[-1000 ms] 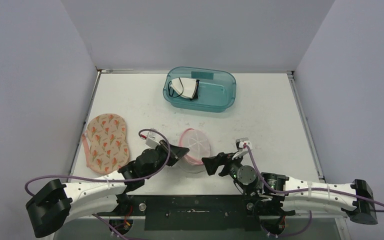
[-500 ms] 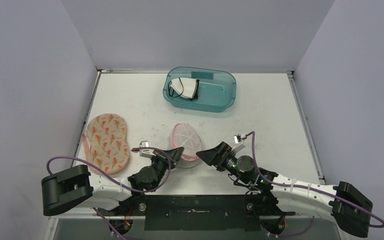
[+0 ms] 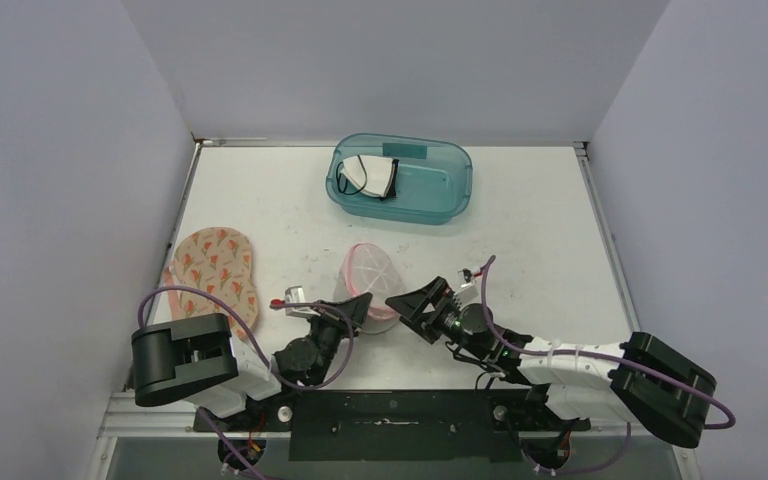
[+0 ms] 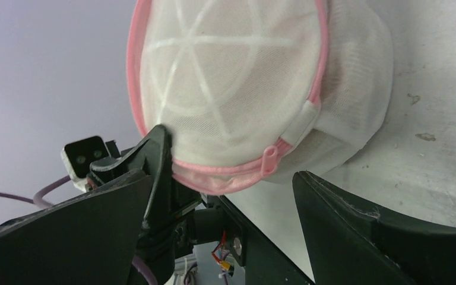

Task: Unzip the laundry bag and remove the bra
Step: Open the laundry bag at the center of the board.

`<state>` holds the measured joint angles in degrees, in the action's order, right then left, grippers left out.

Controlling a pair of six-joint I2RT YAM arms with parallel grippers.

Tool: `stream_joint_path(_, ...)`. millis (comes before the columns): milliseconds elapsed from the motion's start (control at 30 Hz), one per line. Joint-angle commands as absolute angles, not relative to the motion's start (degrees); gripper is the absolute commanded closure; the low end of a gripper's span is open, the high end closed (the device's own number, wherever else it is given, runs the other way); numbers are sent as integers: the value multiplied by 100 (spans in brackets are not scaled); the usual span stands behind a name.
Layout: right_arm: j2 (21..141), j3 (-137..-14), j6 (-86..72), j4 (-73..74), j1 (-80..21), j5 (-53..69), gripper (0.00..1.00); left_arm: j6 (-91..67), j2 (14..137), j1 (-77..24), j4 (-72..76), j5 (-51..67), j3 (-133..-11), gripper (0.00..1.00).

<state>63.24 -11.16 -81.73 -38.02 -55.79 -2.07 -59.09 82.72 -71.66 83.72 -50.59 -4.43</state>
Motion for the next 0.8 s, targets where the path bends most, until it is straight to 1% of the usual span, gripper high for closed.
stream_joint_path(0, 6752, -1209, -8449, -4653, -5423, -75, 8, -5616, 8288, -7308, 9424, -5314, -551, 100)
stream_joint_path(100, 7102, -1233, -8594, -4909, -5356, -43, 11, -5564, 8261, -7385, 9391, -5385, -537, 100)
stream_joint_path(333, 7785, -1312, -8845, -5596, -5248, 150, 22, -5616, 8458, -7484, 9431, -5449, -561, 100)
stream_joint_path(433, 7895, -1382, -8829, -5760, -5230, 133, 37, -5563, 8488, -7503, 9431, -5457, -585, 100)
stream_joint_path(533, 7912, -1414, -8741, -5839, -5221, 115, 56, -5526, 8507, -7515, 9431, -5491, -591, 100)
stream_joint_path(633, 7887, -1379, -8595, -5867, -5208, 122, 78, -5495, 8531, -7523, 9431, -5502, -578, 100)
stream_joint_path(667, 7842, -1353, -8521, -5852, -5197, 145, 85, -5493, 8526, -7523, 9426, -5502, -564, 96)
stream_joint_path(700, 7774, -1332, -8407, -5768, -5175, 161, 93, -5493, 8514, -7523, 9422, -5500, -537, 89)
stream_joint_path(767, 7496, -1345, -8058, -5320, -5125, 242, 95, -5461, 8383, -7523, 9382, -5508, -423, 69)
